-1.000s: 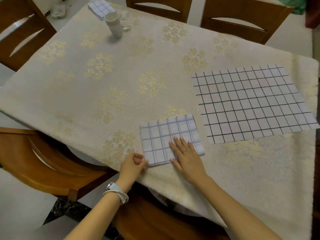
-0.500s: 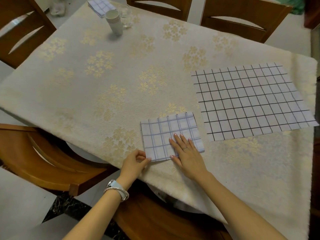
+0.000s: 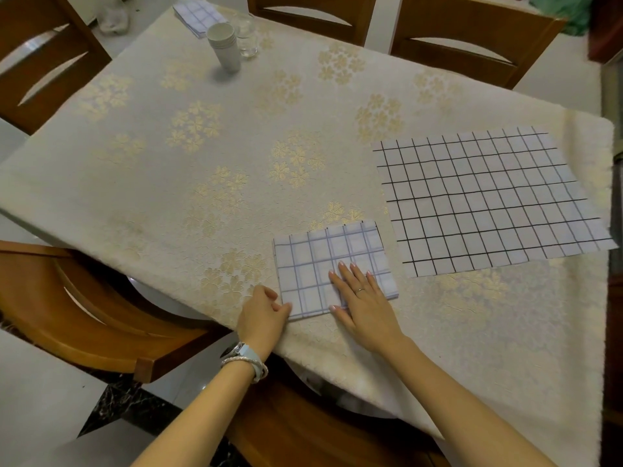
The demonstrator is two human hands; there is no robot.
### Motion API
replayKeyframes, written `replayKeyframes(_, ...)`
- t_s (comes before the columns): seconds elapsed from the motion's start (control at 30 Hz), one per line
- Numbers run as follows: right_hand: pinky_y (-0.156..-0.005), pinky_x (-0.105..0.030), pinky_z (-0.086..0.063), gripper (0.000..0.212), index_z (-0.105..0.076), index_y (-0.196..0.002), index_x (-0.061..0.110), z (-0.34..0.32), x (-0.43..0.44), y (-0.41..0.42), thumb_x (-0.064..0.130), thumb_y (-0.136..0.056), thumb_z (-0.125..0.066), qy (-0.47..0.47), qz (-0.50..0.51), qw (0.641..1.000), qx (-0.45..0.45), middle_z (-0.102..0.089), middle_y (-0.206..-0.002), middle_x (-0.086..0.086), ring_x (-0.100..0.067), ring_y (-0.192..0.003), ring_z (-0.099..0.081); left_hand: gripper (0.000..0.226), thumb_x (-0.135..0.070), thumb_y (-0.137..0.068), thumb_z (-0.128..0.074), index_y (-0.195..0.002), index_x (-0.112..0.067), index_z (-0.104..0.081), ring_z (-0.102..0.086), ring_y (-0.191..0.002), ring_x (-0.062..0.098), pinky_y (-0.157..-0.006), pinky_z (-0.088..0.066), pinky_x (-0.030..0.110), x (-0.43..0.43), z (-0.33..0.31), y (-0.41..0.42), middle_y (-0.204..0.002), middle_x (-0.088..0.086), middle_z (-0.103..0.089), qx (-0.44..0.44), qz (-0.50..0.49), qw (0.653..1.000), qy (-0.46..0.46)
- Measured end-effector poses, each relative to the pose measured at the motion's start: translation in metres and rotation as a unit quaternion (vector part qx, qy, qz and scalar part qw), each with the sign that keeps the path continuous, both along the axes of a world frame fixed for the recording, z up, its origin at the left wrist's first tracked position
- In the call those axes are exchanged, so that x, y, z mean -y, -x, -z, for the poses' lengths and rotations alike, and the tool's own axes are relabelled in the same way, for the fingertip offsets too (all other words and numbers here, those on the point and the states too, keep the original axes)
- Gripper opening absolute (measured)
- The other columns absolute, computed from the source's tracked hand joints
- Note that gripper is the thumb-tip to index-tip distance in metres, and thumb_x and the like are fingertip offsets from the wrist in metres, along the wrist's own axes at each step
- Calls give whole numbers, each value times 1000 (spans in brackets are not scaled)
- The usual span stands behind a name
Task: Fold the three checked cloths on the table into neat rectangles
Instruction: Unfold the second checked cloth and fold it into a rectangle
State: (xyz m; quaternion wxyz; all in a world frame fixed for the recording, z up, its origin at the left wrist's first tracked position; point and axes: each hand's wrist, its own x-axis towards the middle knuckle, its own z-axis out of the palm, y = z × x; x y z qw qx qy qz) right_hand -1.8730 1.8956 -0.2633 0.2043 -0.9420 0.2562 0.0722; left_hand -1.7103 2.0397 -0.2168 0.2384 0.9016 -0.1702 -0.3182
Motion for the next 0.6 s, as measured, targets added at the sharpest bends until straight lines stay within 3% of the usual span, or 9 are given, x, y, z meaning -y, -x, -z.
replayKeyframes(0.17, -123, -38, 4, 68, -2, -156, 30, 1, 1, 0, 58, -97, -21, 1, -3, 1000, -7, 6, -164, 6, -14, -151, 10, 20, -33, -87, -70, -90, -20, -56, -60, -85, 15, -74, -47, 29, 7, 4, -1, -88, -6, -62, -56, -31, 998, -12)
replayKeyframes(0.3, -124, -39, 3, 67, -3, -156, 30, 1, 1, 1, 57, -98, -24, 2, -3, 1000, -12, 5, -164, 5, -14, -151, 10, 29, -30, -89, -69, -68, -13, -58, -53, -62, 15, -62, -44, 26, 5, 10, 0, -66, 1, -57, -85, -17, 996, -2)
replayKeyframes(0.4, -123, -39, 3, 64, -10, -156, 31, -3, -3, -2, 55, -98, -22, -2, 12, 1000, 0, -1, -164, 4, -15, -152, 6, 27, -29, -89, -69, -74, -7, -64, -56, -64, 17, -64, -46, 28, 4, 11, 2, -69, 3, -62, -93, -36, 995, 14)
replayKeyframes(0.5, -123, -41, 1, 59, -15, -155, 32, -1, -6, -1, 49, -99, -18, 12, 38, 999, 11, -6, -164, 2, -17, -152, 4, 18, -27, -91, -66, -86, -10, -64, -64, -81, 23, -74, -51, 34, 3, 9, 2, -84, 6, -68, -101, -76, 992, 30)
replayKeyframes(0.6, -124, -45, -7, 60, -18, -155, 33, 1, -7, -2, 48, -97, -23, 24, 49, 998, 10, -11, -164, 1, -18, -152, -1, 14, -22, -92, -64, -91, -9, -62, -63, -86, 19, -70, -49, 27, 6, 0, 6, -91, 5, -67, -105, -104, 986, 71)
